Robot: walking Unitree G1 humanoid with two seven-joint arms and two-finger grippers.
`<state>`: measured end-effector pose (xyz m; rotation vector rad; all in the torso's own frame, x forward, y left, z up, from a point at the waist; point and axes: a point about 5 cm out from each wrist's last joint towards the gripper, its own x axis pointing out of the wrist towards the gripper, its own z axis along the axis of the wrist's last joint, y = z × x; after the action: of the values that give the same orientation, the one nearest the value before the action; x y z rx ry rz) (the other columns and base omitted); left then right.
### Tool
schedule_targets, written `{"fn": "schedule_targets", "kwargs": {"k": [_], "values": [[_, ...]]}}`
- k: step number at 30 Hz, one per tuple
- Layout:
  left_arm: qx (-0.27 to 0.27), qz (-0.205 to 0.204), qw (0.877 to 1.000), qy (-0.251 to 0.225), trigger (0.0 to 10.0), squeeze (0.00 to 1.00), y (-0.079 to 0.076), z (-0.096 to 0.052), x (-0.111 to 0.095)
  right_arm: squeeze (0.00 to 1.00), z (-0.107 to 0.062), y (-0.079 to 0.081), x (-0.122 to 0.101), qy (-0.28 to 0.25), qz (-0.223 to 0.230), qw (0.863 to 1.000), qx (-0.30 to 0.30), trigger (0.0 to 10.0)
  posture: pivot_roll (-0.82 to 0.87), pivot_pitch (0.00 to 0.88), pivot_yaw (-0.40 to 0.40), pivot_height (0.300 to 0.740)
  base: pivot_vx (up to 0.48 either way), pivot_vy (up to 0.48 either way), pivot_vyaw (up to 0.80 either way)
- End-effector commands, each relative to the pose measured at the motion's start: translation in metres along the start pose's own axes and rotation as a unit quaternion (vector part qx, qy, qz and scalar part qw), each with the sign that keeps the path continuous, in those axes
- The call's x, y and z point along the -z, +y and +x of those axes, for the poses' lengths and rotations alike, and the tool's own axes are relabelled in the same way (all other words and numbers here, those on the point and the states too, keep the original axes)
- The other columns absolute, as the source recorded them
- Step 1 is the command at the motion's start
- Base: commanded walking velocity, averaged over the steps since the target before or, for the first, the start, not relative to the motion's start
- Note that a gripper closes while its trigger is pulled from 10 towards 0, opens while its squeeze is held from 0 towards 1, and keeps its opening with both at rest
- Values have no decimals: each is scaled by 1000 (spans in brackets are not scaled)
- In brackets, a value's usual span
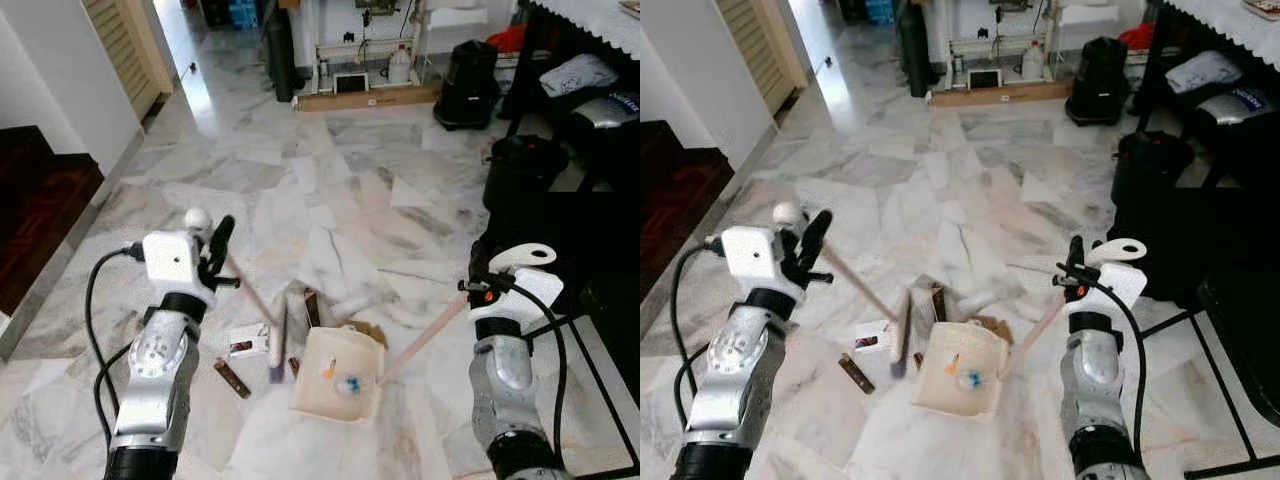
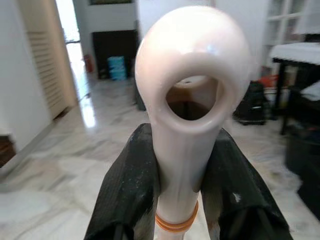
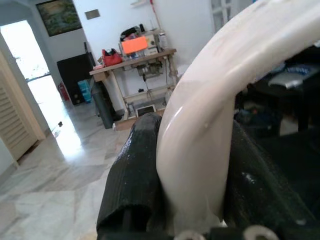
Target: Sweep floor
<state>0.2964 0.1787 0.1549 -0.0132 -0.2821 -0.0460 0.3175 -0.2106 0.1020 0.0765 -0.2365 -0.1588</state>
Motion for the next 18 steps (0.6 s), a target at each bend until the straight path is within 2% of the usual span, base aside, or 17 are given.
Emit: {"fn": "schedule_targets", "kwargs": {"k": [1,8,12,18], "values": [[-13,9,999,-43,10000,0,3,2,-13,0,11,3,-17,-36,1,999,-8,10000,39,0,42,740,0,0,0],[-12,14,999,-34,10000,0,2,-5,-4,0,15,-5,-20,-37,-10,999,2,10000,43,0,28,740,0,0,0],[-19,19,999,-23,10000,0,6,-8,4,0,14,-1,-19,-34,-30,999,-17,10000,47,0,40,740,0,0,0],[-26,31,999,-13,10000,0,16,-10,10,0,16,-2,-20,-34,-32,999,-6,10000,36,0,50,740,0,0,0]]}}
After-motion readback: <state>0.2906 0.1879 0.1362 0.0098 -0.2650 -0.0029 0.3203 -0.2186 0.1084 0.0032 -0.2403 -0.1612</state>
